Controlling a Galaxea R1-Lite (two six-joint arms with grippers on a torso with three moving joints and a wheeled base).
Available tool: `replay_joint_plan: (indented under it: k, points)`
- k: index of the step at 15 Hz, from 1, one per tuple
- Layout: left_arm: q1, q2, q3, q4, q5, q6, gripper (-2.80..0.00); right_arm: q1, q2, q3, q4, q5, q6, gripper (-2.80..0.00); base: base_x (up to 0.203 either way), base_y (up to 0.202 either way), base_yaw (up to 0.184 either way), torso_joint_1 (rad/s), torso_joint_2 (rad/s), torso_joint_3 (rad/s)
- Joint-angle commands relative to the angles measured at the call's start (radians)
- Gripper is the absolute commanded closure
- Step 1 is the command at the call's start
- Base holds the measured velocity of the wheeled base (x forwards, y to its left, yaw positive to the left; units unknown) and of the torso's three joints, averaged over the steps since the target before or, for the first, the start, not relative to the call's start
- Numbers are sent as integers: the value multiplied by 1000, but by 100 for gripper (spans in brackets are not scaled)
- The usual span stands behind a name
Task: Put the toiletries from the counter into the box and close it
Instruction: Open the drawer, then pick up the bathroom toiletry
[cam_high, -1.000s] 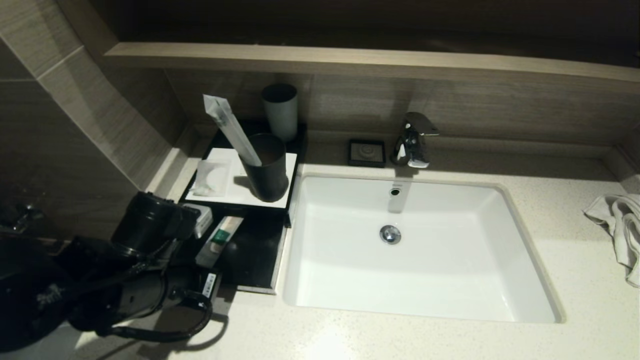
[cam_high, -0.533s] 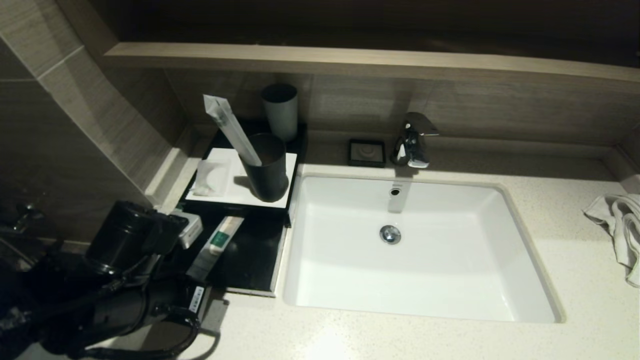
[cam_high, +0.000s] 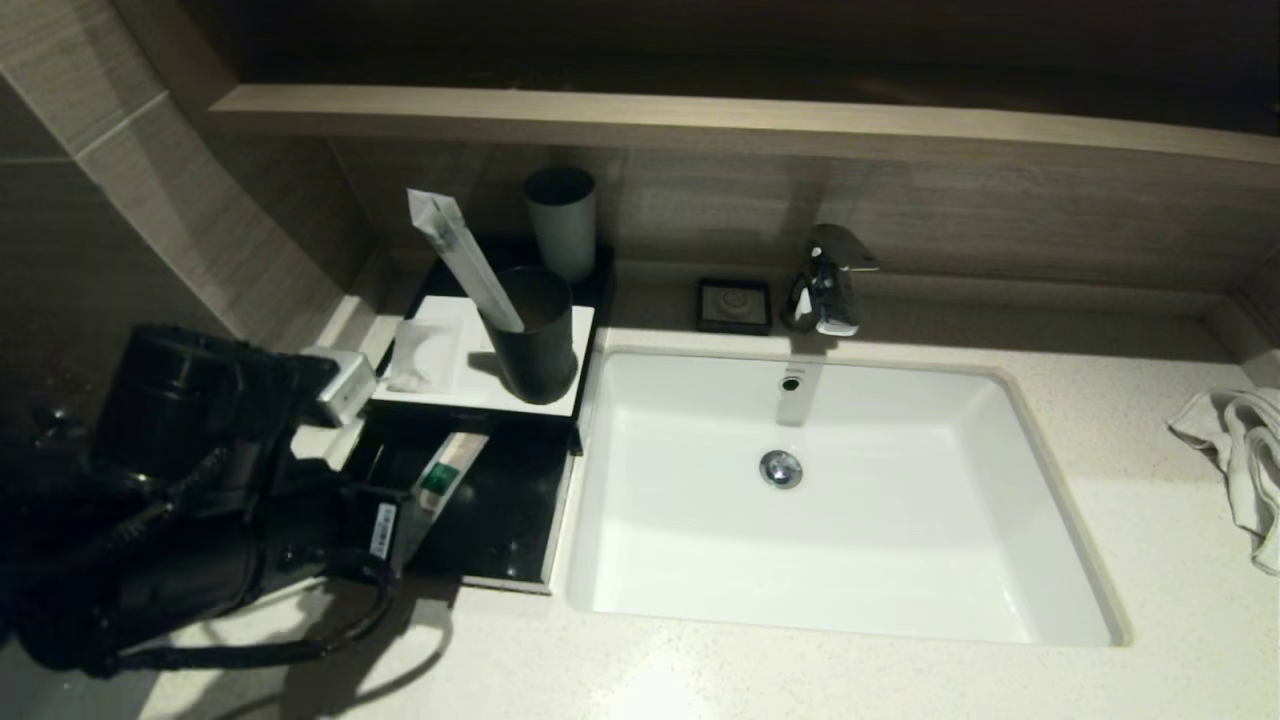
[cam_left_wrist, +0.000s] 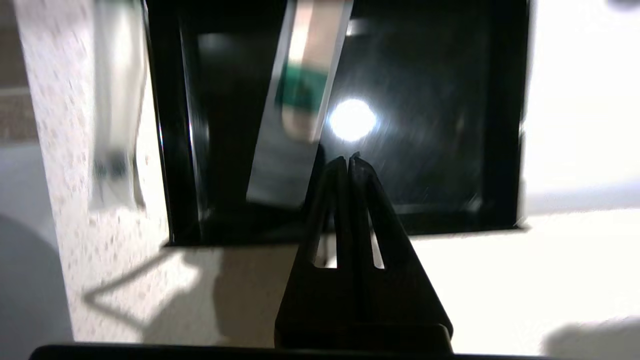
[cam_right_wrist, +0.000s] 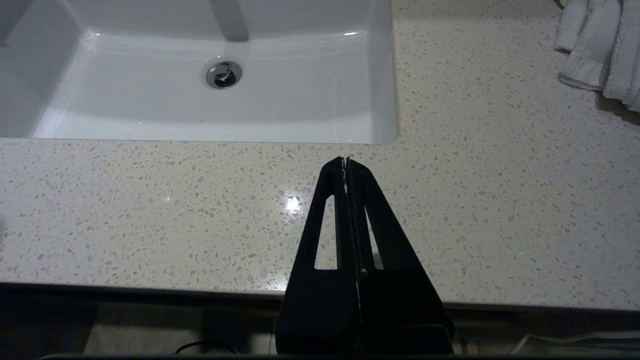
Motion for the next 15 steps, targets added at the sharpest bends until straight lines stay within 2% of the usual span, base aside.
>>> replay_joint_plan:
  k: [1, 5, 10, 12, 15]
  points:
    - [0, 7, -111, -11, 0, -32, 0, 0, 0, 0, 0, 0, 0, 0, 0, 0, 0, 0, 0, 0]
    - [5, 38, -307, -37, 18, -96, 0, 0, 0, 0, 0, 0, 0, 0, 0, 0, 0, 0, 0, 0]
    - [11, 44, -433, -105, 102, -101, 0, 0, 0, 0, 0, 0, 0, 0, 0, 0, 0, 0, 0, 0]
    - [11, 15, -441, -86, 105, -98, 0, 0, 0, 0, 0, 0, 0, 0, 0, 0, 0, 0, 0, 0]
    - [10, -6, -513, 65, 99, -95, 0, 0, 0, 0, 0, 0, 0, 0, 0, 0, 0, 0, 0, 0]
